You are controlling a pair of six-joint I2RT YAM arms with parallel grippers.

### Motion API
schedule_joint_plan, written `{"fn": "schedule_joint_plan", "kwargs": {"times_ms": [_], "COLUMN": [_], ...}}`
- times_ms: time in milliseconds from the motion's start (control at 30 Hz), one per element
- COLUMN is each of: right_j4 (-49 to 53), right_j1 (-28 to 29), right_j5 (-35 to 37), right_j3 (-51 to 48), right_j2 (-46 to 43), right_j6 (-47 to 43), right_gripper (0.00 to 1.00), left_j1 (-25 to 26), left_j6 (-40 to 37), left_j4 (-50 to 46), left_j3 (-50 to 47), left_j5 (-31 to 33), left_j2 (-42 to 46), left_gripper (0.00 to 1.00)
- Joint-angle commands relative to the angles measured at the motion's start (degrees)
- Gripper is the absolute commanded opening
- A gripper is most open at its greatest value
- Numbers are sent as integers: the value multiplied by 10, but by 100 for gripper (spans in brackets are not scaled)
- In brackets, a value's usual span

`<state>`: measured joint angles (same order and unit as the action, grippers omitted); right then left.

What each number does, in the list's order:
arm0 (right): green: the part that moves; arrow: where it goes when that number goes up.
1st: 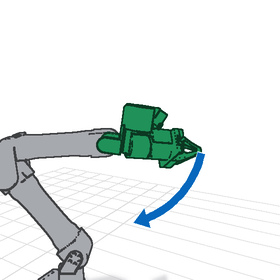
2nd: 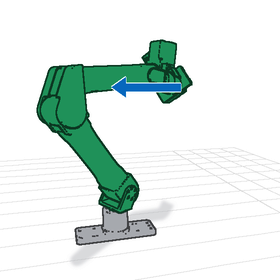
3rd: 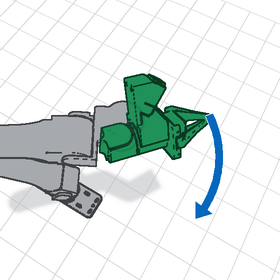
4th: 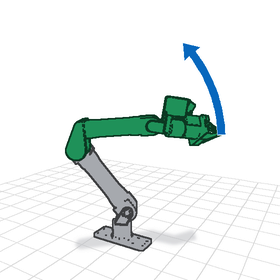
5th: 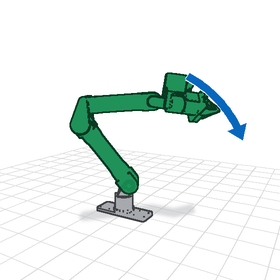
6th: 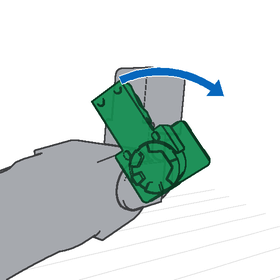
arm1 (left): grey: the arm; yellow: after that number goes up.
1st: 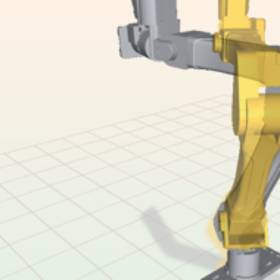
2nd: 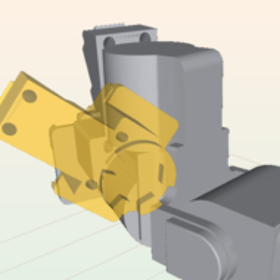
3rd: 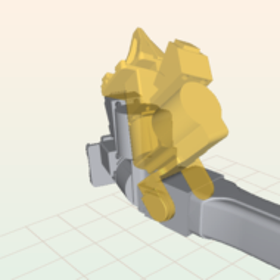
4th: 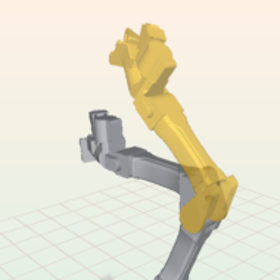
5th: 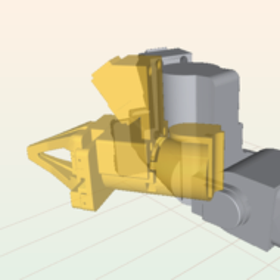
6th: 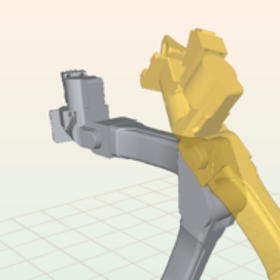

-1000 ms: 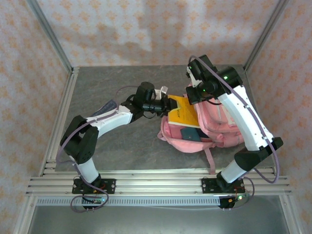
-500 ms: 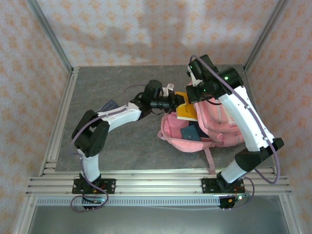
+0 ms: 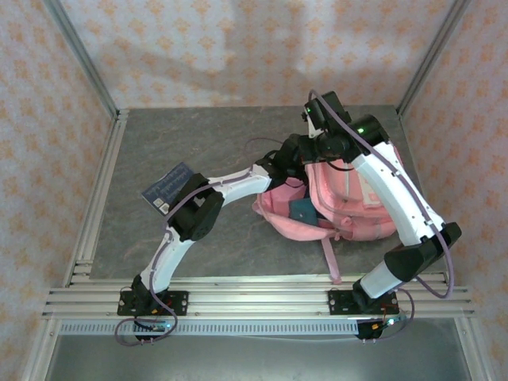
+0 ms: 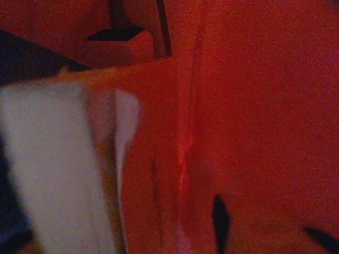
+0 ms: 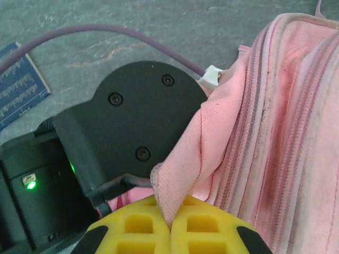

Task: Pack books, pencil case, and school supplies into a backpack

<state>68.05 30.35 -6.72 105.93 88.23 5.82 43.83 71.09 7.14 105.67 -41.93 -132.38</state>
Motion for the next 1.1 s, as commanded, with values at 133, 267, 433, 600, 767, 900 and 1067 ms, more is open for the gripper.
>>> {"fn": "schedule_joint_plan", "kwargs": {"times_ms": [133,267,433,600,767,900,1067], "right_j4": [-112,-129,-137,-134,-122,-99,-66], "right_j1": [-36,-65,-76,-77,-61,-20,38], "right_j5": [-2,-6,-6,3,-3,11,116], "right_j3": [-60,-98,-125,-154,-193,-193,-141], "right_j2": [-66,-85,-86,-78,-43,9,46], "right_j6": [24,27,13,1,5,-1,-3], "right_gripper": [0,0,0,0,0,9,58], "left_j1": [-9,-41,-63,-105,-229,-322,-427], "left_j6": [-112,-133,-182,-261,-277,-301,-319], "left_j4": [-142,-147,-185,-289,-306,-430,-490], "left_j3": [-23,-98,-158,-206,-300,-291,-263], "left_j5": [5,-2,-24,33,98,215,312], "left_j2": [86,151,212,304,414,411,349], "left_gripper": [72,89,94,89,84,85,86]}}
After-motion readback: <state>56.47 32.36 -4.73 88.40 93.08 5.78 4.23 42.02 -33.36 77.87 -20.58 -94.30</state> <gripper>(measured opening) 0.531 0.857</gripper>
